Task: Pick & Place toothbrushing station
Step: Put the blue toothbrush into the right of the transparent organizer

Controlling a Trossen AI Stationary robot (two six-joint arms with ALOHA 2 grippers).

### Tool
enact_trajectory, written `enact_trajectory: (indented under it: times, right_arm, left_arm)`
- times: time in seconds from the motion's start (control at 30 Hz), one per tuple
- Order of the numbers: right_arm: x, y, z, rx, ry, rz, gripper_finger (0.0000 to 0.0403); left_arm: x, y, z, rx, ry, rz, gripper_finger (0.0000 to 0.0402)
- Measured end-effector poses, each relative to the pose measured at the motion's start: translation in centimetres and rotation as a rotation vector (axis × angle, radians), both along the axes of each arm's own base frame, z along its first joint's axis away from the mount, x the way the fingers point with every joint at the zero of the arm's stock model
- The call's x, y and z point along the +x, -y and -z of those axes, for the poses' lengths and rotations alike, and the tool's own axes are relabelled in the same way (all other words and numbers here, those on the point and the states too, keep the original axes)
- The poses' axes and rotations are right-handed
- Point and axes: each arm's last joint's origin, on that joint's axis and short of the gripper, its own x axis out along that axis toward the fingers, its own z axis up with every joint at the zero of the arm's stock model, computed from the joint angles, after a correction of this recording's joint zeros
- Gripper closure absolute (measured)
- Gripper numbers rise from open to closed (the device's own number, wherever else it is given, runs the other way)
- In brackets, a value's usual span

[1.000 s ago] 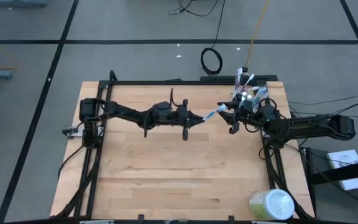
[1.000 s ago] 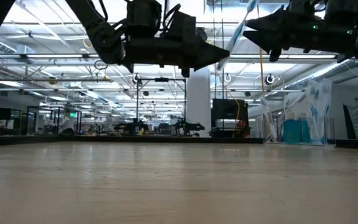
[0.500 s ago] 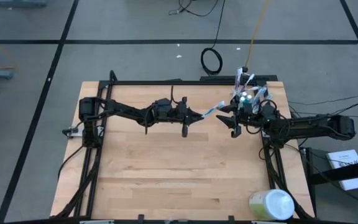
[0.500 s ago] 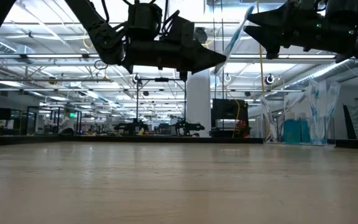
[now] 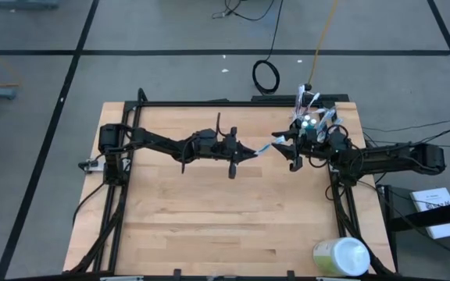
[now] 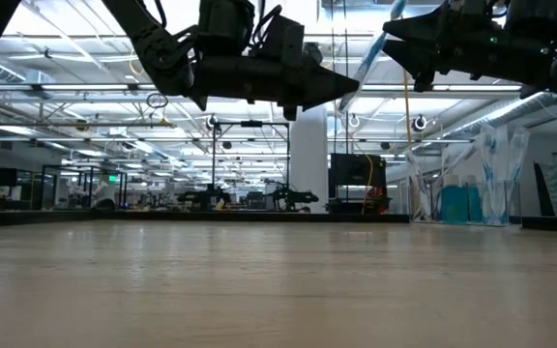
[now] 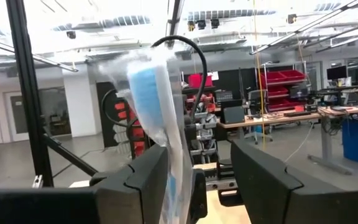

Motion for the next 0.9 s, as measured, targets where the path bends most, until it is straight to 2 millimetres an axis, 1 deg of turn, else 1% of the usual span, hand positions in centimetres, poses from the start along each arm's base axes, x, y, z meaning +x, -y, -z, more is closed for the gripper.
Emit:
enact_trajectory:
  times: [0.1,0.33,0.43,0.63,0.77,0.9]
  right_arm:
    - [0.1,0.0,0.0,0.013,-0.001,-0.004,0.0236]
    - [1.0,0.0,-0.3,0.007,-0.012,-0.016,0.0237]
    - [1.1,0.0,-0.3,-0.005,-0.016,-0.012,0.0245]
    - [0.7,-0.1,-0.6,-0.015,-0.006,-0.024,0.0286]
    - [0.5,-0.2,-0.8,-0.034,-0.003,-0.035,0.0324]
    - [0.4,-0.2,-0.8,-0.037,-0.010,-0.030,0.0364]
  left_arm:
    - [0.0,0.0,0.1,-0.003,-0.012,0.000,0.0382]
    - [0.0,0.0,0.2,-0.007,-0.023,-0.020,0.0382]
    - [0.0,0.0,0.3,-0.008,-0.026,-0.023,0.0382]
    - [0.0,-0.1,0.3,-0.007,-0.030,-0.027,0.0376]
    - [0.0,-0.1,0.3,-0.008,-0.034,-0.027,0.0380]
    - [0.0,-0.1,0.3,-0.008,-0.034,-0.027,0.0370]
